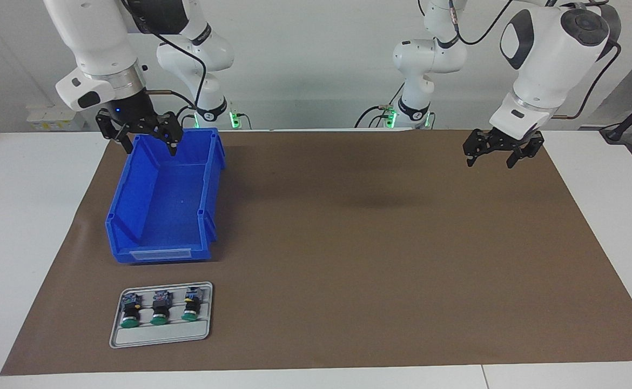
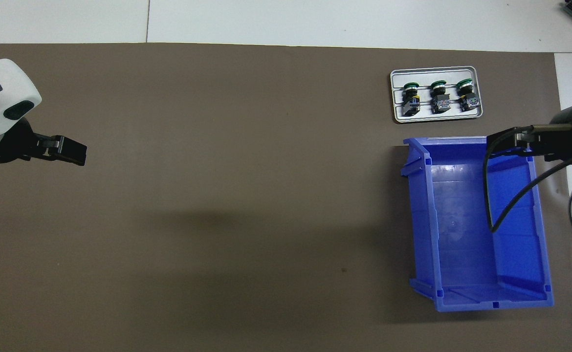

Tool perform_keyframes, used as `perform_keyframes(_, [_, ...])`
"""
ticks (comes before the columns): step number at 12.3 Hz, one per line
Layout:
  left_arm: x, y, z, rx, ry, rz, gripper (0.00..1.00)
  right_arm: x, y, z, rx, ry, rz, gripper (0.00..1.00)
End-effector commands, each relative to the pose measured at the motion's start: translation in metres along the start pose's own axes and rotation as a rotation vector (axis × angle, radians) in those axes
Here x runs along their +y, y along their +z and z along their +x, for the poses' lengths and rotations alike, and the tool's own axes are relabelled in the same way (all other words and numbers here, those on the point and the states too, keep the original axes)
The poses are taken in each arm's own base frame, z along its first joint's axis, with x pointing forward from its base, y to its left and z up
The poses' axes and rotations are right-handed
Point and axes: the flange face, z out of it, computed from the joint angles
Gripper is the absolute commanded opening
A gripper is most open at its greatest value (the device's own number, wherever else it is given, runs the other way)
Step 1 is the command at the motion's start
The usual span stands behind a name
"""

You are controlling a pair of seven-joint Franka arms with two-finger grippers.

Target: Place and press button with both arms

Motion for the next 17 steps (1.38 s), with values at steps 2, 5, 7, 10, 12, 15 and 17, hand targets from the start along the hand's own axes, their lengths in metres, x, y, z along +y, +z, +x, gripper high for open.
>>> perform_keyframes(2, [-0.002, -0.002, -0.009, 0.009, -0.010, 0.017, 1.00, 0.015, 0.001, -0.001, -0.012, 0.005, 0.022, 1.00])
perform_keyframes(5, [-0.002, -0.002, -0.009, 0.009, -0.010, 0.017, 1.00, 0.015, 0.001, -0.001, -0.010, 0.002, 0.022, 1.00])
perform_keyframes(7, [-0.002, -0.001, -0.008, 0.007, -0.010, 0.017, 1.00, 0.016, 0.000, 0.005, 0.026, 0.005, 0.025, 0.99])
perform_keyframes(10, [-0.002, -0.001, -0.008, 0.007, -0.010, 0.017, 1.00, 0.018, 0.009, 0.012, 0.021, 0.003, 0.017, 0.95])
perform_keyframes(12, [-0.002, -0.001, -0.008, 0.007, -0.010, 0.017, 1.00, 0.028, 0.028, 0.036, 0.004, 0.020, 0.014, 0.89])
perform_keyframes(15, [-0.002, -0.001, -0.008, 0.006, -0.010, 0.017, 1.00, 0.029, 0.059, 0.097, 0.018, 0.011, 0.017, 0.89])
perform_keyframes(17, [-0.002, -0.001, -0.008, 0.007, -0.010, 0.017, 1.00, 0.022, 0.081, 0.126, 0.019, 0.003, 0.027, 0.89])
